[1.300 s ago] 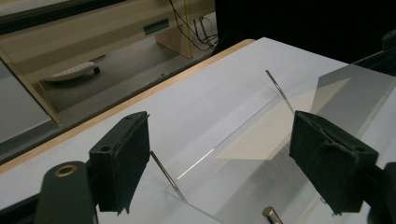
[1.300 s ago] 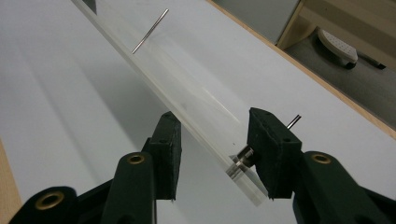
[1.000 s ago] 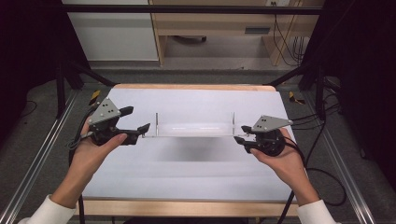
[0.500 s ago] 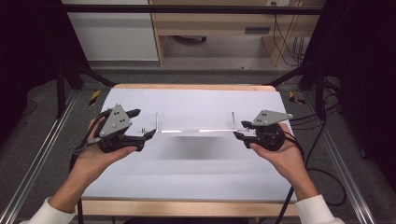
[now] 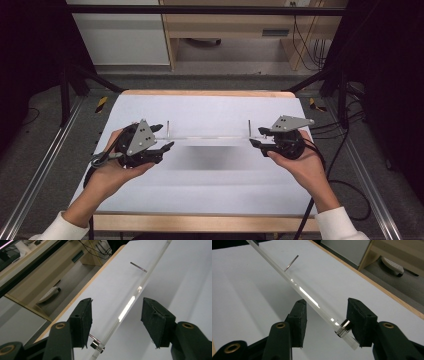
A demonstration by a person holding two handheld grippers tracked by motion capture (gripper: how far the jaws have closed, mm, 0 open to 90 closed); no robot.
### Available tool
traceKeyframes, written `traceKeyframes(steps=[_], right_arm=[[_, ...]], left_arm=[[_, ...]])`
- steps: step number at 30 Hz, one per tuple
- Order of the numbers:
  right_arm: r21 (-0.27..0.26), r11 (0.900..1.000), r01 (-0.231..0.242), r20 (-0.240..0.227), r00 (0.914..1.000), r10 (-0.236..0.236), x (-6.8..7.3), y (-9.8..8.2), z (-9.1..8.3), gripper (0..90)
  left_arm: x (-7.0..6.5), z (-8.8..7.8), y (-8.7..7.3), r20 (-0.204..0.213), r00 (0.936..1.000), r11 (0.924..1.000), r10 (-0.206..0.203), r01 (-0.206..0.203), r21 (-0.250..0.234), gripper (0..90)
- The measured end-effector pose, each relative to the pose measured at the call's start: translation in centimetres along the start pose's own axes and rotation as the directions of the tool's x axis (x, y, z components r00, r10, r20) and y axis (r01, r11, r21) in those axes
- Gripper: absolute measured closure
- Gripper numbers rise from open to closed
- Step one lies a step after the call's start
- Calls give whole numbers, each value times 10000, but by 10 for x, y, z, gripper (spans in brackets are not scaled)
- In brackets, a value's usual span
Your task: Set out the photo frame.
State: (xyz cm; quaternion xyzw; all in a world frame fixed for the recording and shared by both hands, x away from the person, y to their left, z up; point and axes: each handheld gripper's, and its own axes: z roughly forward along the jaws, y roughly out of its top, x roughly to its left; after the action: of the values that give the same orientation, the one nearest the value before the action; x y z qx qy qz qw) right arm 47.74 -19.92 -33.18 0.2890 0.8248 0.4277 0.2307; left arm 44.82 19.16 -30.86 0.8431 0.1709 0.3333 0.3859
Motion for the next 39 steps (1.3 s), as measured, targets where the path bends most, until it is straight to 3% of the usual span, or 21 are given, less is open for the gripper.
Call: traceKeyframes(steps=[15,20,26,29,32,35,39], right_arm=[[-91,9999,-51,-14,10000,51,-2,2,1,508],[-177,9998,-45,-1,10000,45,-4,3,1,502],[-696,9975,140,201,9997,-126,-8,-7,6,448],[-465,9987,202,279,9994,-189,-13,-16,13,441],[-479,9987,171,224,9996,-160,-16,-21,18,531],[-388,9990,-210,203,9996,218,-17,-19,19,537],[-75,9999,-145,248,9996,147,-15,-14,18,557]], left_arm=[[2,17,-5,145,9994,9988,302,-307,393,635],[5,18,-4,162,9990,9981,409,-416,446,643],[6,19,-2,199,9993,9981,331,-341,508,642],[7,19,-2,198,9992,9981,344,-353,495,642],[8,19,-1,169,9993,9981,345,-353,499,641],[10,20,0,175,9993,9982,325,-334,495,640],[13,20,0,154,9992,9973,372,-381,626,639]])
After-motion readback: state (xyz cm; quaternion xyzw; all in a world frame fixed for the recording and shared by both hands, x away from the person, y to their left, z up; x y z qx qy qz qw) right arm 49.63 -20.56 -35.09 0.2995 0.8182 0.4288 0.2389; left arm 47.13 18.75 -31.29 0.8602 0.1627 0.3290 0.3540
